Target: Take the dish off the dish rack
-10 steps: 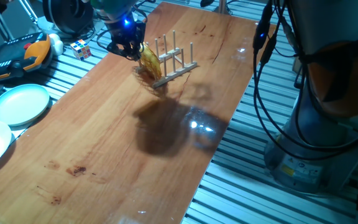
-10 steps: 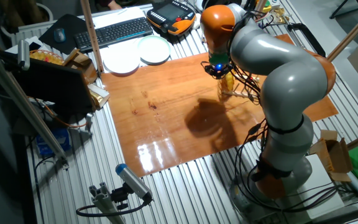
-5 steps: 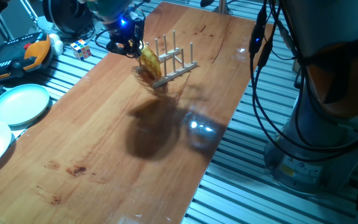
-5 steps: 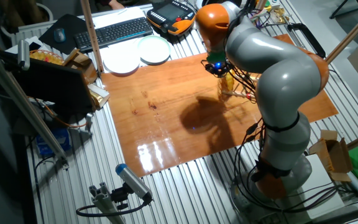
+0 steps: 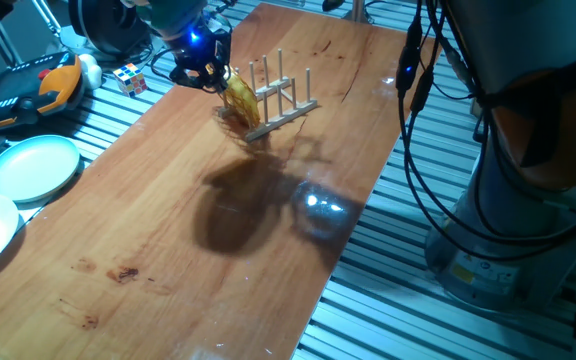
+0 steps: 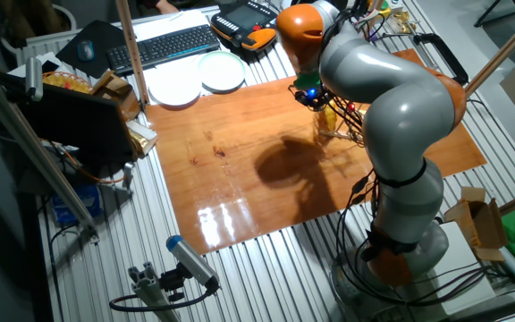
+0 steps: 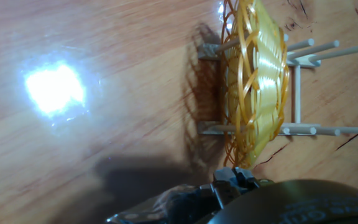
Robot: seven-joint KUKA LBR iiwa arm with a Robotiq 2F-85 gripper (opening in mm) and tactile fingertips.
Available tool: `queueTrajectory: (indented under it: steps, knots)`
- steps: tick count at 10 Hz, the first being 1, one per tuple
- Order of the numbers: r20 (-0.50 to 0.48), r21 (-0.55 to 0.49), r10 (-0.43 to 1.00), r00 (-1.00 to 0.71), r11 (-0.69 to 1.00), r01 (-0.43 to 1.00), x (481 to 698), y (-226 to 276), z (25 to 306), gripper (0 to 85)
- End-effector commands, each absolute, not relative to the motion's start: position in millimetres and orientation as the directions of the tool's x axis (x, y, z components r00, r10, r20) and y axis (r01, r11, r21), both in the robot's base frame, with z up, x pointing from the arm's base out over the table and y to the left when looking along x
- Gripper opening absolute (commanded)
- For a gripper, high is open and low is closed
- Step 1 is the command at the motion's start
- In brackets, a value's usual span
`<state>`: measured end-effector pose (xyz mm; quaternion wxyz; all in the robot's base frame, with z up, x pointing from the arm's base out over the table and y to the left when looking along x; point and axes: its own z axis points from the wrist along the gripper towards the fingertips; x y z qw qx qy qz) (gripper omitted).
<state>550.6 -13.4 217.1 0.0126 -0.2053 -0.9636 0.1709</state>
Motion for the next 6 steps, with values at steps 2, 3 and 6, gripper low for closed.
queueTrajectory:
  steps: [2, 3, 6]
  knots:
    - [-0.048, -0.339, 0.395, -0.917, 0.858, 0.387, 550.0, -12.5, 217.7, 0.7]
    - [-0.059, -0.35, 0.386, -0.92, 0.856, 0.382, 550.1, -12.9, 217.7, 0.7]
    - [-0.074, -0.352, 0.396, -0.915, 0.848, 0.396, 551.8, -11.7, 215.6, 0.7]
